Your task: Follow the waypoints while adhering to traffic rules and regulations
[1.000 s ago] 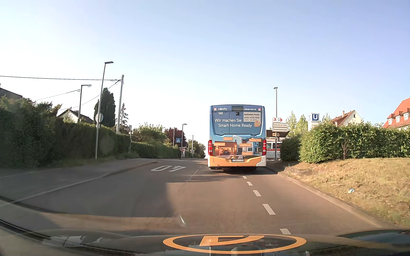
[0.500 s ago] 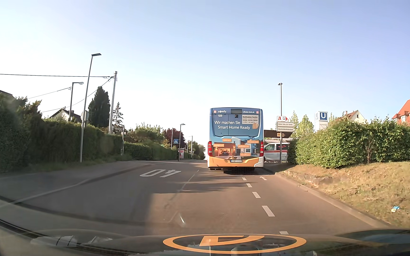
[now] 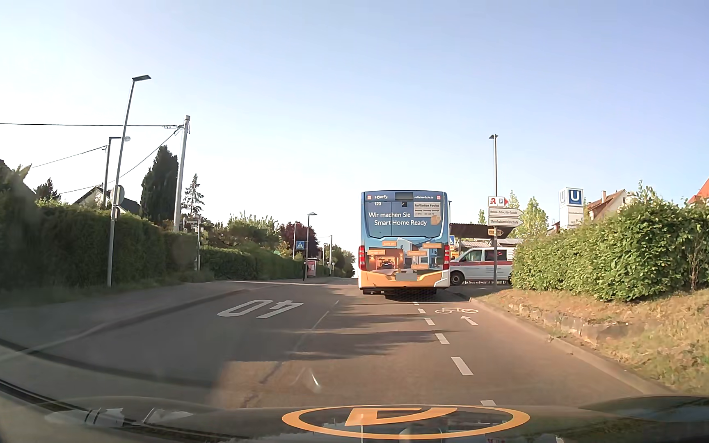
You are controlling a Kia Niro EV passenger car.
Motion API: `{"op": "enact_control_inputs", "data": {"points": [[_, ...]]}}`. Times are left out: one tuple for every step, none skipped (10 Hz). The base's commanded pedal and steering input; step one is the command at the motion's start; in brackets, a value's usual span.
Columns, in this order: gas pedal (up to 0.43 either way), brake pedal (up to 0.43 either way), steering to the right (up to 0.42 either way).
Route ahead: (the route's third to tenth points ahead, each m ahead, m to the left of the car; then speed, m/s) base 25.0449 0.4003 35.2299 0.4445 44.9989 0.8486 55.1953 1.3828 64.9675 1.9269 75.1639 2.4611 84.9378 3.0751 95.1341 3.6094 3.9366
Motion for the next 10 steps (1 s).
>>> {"op": "enact_control_inputs", "data": {"points": [[0.22, 0.0, 0.001], [0.22, 0.0, 0.001], [0.228, 0.0, 0.001], [0.228, 0.0, 0.001], [0.228, 0.0, 0.001], [0.24, 0.0, 0.001], [0.248, 0.0, 0.001], [0.248, 0.0, 0.001], [0.248, 0.0, 0.001], [0.248, 0.0, 0.001]]}}
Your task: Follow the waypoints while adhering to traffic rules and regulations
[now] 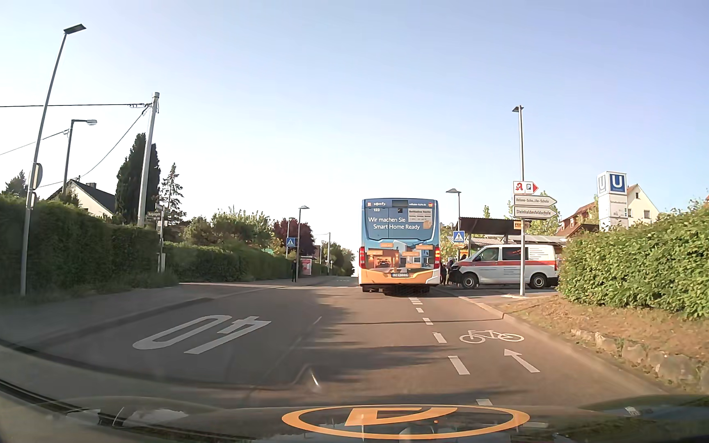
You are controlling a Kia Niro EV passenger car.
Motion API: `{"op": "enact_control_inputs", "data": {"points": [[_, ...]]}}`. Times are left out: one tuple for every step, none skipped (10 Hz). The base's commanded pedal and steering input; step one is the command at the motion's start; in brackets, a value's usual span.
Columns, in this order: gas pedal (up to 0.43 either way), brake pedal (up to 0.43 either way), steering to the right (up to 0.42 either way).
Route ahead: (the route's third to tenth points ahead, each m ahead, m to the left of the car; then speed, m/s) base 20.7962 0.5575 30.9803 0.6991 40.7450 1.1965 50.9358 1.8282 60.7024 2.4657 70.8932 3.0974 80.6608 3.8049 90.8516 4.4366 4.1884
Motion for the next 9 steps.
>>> {"op": "enact_control_inputs", "data": {"points": [[0.248, 0.0, 0.001], [0.26, 0.0, 0.0], [0.35, 0.0, -0.007], [0.441, 0.0, -0.012], [0.449, 0.0, -0.012], [0.469, 0.0, -0.012], [0.512, 0.0, -0.012], [0.52, 0.0, -0.012], [0.52, 0.0, -0.012]]}}
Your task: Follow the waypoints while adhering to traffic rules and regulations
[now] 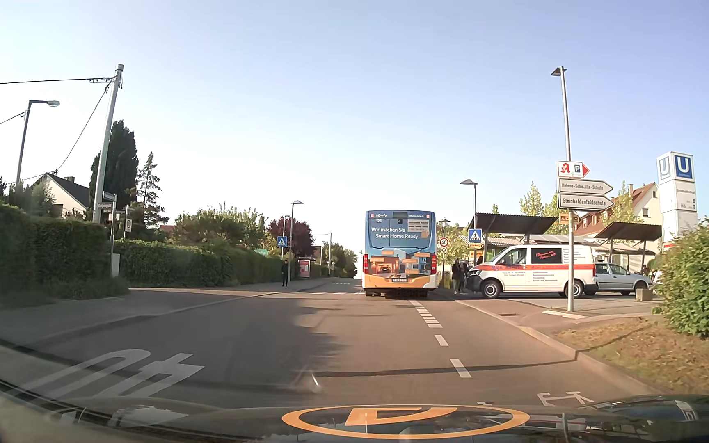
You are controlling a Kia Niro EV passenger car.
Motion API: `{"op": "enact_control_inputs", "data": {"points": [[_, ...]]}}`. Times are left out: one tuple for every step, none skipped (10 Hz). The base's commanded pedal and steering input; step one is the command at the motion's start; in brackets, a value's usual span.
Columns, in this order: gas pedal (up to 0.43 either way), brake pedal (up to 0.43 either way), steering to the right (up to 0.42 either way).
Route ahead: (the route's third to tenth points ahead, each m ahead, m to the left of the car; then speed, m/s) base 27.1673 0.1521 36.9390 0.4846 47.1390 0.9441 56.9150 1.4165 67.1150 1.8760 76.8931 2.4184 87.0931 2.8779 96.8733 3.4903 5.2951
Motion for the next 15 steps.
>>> {"op": "enact_control_inputs", "data": {"points": [[0.52, 0.0, -0.009], [0.512, 0.0, -0.008], [0.48, 0.0, -0.008], [0.449, 0.0, -0.008], [0.409, 0.0, -0.007], [0.39, 0.0, -0.006], [0.378, 0.0, -0.006], [0.339, 0.0, -0.006], [0.28, 0.0, -0.006], [0.209, 0.0, -0.006], [0.157, 0.0, -0.006], [0.138, 0.0, -0.006], [0.079, 0.0, -0.006], [0.0, 0.0, -0.006], [0.0, 0.0, -0.006]]}}
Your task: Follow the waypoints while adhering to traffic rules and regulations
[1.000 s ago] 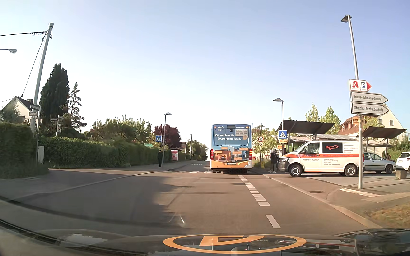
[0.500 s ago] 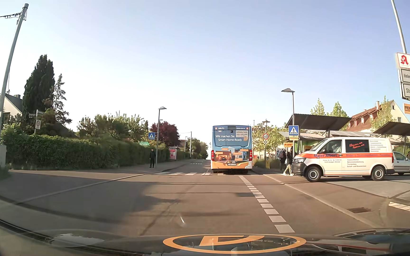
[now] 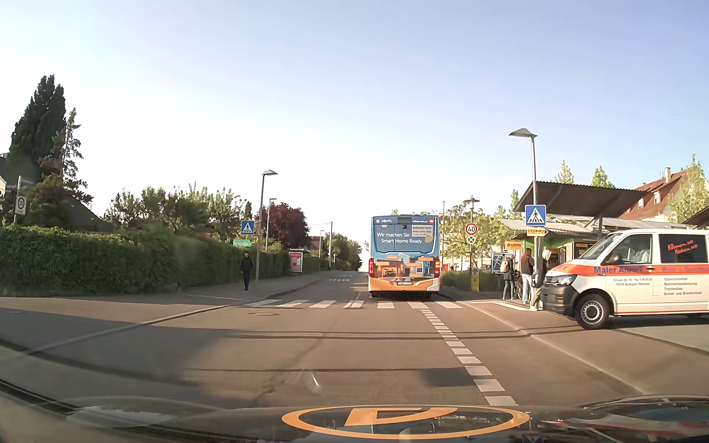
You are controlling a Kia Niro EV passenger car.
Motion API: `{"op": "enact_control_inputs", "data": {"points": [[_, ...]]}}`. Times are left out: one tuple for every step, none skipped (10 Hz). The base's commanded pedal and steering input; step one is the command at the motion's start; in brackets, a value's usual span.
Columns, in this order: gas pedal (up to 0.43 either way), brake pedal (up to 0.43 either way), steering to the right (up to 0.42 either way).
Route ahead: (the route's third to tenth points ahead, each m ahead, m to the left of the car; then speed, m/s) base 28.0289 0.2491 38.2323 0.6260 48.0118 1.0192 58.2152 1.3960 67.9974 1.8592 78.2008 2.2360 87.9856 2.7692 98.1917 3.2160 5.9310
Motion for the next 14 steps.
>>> {"op": "enact_control_inputs", "data": {"points": [[0.0, 0.0, -0.006], [0.0, 0.0, -0.006], [0.0, 0.0, -0.006], [0.0, 0.0, -0.006], [0.0, 0.085, -0.006], [0.0, 0.171, -0.006], [0.0, 0.238, -0.006], [0.0, 0.25, -0.006], [0.0, 0.256, -0.006], [0.0, 0.256, -0.006], [0.0, 0.256, -0.006], [0.0, 0.262, -0.006], [0.0, 0.256, -0.006], [0.0, 0.25, -0.006]]}}
